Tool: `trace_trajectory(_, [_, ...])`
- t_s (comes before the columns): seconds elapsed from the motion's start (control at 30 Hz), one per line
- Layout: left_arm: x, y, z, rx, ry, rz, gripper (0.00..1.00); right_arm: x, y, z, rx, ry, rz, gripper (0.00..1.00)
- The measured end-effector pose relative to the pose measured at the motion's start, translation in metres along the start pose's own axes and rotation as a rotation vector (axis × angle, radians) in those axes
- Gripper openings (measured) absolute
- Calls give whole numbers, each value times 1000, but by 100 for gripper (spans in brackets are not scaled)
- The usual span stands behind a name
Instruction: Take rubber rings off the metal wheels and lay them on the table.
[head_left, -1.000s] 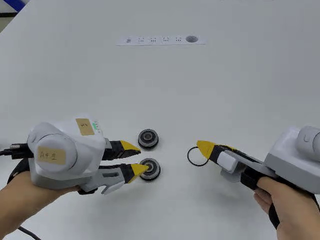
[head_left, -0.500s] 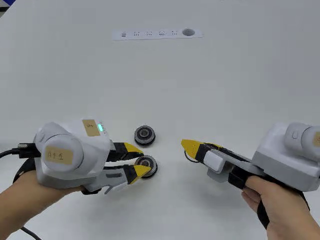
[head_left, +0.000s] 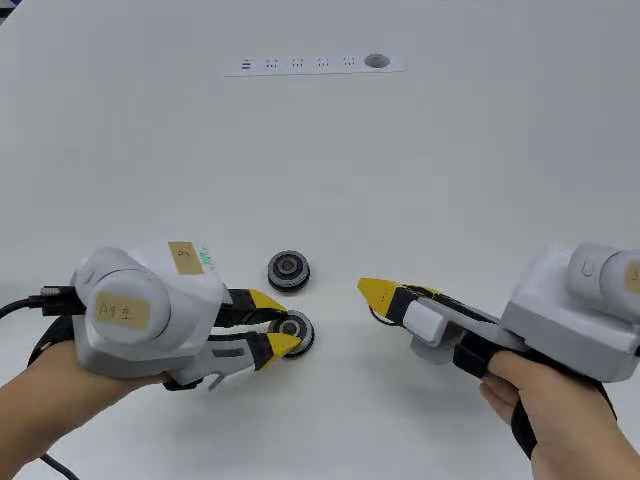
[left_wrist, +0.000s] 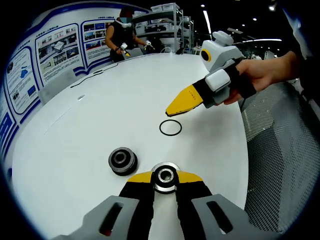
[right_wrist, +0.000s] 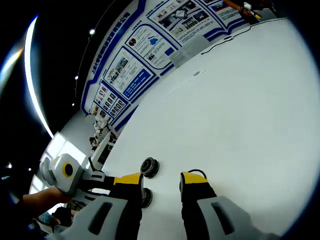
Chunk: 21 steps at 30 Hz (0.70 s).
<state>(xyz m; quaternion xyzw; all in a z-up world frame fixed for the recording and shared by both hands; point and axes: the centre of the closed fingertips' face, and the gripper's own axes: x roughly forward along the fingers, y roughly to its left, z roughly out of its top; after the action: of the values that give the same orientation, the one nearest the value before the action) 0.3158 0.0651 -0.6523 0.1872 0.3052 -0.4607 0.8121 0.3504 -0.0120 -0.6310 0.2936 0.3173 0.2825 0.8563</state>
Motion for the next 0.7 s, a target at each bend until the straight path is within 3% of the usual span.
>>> trace_trajectory(0.5, [1, -1, 0, 40, 13, -6, 15, 2, 6, -3, 13, 10, 21, 31])
trace_trajectory(0.57, [1, -2, 0, 65, 21, -8, 15, 3, 8, -4, 19, 14, 30, 31])
trace_trajectory(0.7, [1, -2, 0, 58, 23, -11, 15, 5, 15, -6, 34, 20, 61, 32])
